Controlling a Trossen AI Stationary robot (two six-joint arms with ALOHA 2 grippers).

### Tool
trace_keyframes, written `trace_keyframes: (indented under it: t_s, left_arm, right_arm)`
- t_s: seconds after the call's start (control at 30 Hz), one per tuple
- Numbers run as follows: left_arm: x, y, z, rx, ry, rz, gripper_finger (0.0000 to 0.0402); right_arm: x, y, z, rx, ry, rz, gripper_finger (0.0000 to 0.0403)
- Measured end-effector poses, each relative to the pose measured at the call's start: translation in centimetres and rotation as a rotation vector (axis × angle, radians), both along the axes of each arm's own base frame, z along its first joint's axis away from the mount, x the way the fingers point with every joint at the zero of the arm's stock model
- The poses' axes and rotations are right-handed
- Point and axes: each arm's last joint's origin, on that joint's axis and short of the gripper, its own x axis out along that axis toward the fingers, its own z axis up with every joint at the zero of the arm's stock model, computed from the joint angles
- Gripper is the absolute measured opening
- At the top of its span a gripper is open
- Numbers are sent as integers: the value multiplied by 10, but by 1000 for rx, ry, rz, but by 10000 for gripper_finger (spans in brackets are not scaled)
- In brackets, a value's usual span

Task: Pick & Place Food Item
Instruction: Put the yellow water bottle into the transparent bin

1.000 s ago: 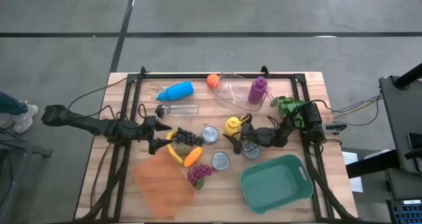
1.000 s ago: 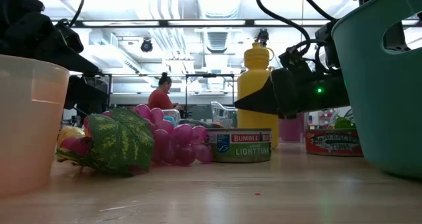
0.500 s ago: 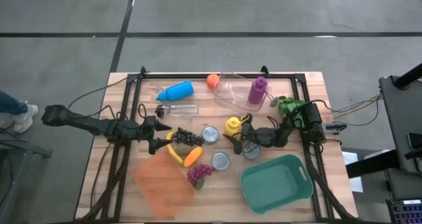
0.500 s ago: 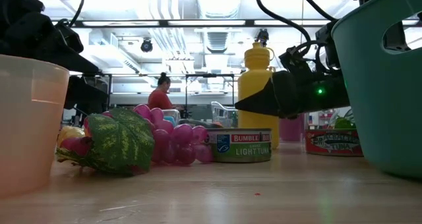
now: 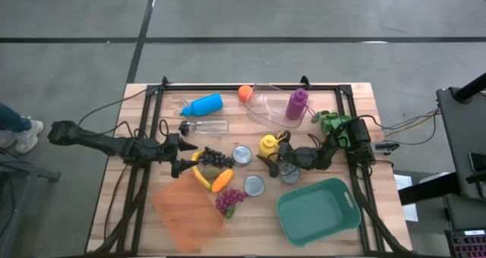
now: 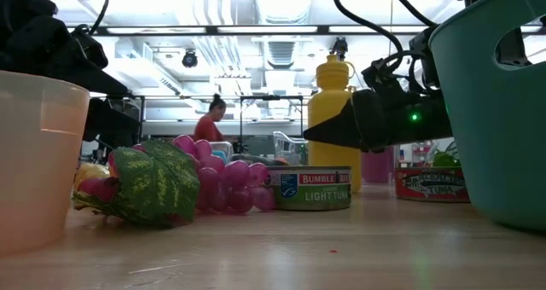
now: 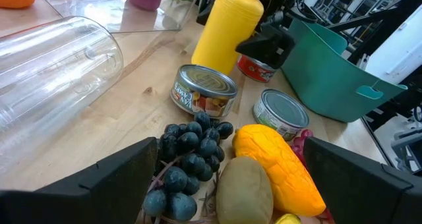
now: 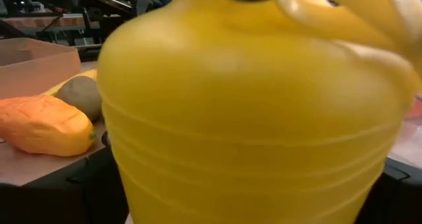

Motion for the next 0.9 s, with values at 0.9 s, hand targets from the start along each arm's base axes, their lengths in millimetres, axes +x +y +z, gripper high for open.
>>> trace_keyframes:
  t_s: [0.9]
  left_arm:
    - [0,0,0,0,0,-1,384]
  right_arm:
    - [-20,16,8,1,-29,-21,400]
